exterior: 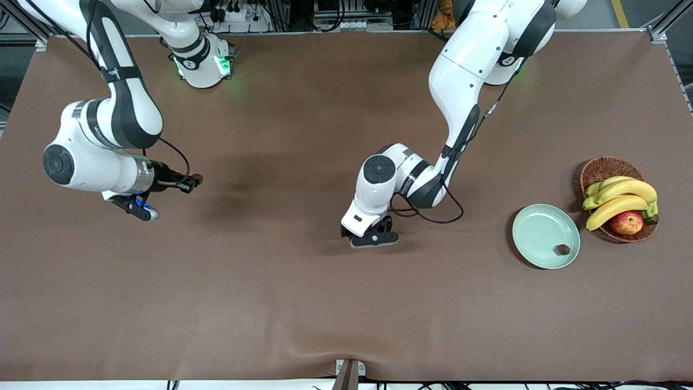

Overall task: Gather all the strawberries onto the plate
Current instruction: 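Grasp the other mid-table strawberry with the left gripper while the right carries, then drop the strawberry on the plate while the right gripper releases mid-table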

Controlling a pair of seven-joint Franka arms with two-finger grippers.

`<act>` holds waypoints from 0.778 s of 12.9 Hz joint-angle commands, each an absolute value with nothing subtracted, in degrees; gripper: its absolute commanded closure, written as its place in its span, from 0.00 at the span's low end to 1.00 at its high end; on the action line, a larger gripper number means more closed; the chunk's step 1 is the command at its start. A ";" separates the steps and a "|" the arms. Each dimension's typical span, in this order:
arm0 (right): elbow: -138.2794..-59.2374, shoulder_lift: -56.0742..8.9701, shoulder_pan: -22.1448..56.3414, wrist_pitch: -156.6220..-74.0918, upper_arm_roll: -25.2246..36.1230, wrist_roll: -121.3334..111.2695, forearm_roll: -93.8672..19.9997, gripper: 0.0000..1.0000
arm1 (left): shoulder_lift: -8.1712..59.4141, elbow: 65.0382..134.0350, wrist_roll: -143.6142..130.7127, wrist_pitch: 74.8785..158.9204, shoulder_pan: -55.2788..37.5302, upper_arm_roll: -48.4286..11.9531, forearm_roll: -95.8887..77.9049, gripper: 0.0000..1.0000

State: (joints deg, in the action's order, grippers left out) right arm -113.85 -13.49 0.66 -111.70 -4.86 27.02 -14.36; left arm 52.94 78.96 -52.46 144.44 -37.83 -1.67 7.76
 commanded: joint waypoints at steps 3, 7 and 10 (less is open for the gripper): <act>-103.81 -19.77 3.60 -110.21 -5.10 35.15 -19.76 1.00 | 53.70 77.70 -53.88 144.93 -38.50 -0.79 9.49 0.58; -97.40 -23.54 9.21 -110.74 -5.01 44.88 -23.90 1.00 | 53.97 77.61 -53.97 144.93 -38.32 -0.88 9.40 1.00; -93.09 -27.85 14.57 -114.85 -5.01 54.90 -26.88 1.00 | 50.38 77.78 -54.31 144.50 -36.92 -0.70 9.23 1.00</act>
State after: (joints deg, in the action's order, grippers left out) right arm -97.72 -23.78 11.60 -113.15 -5.28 49.09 -24.81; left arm 52.86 78.29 -52.63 144.89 -37.70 -1.31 7.76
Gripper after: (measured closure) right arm 0.775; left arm 0.678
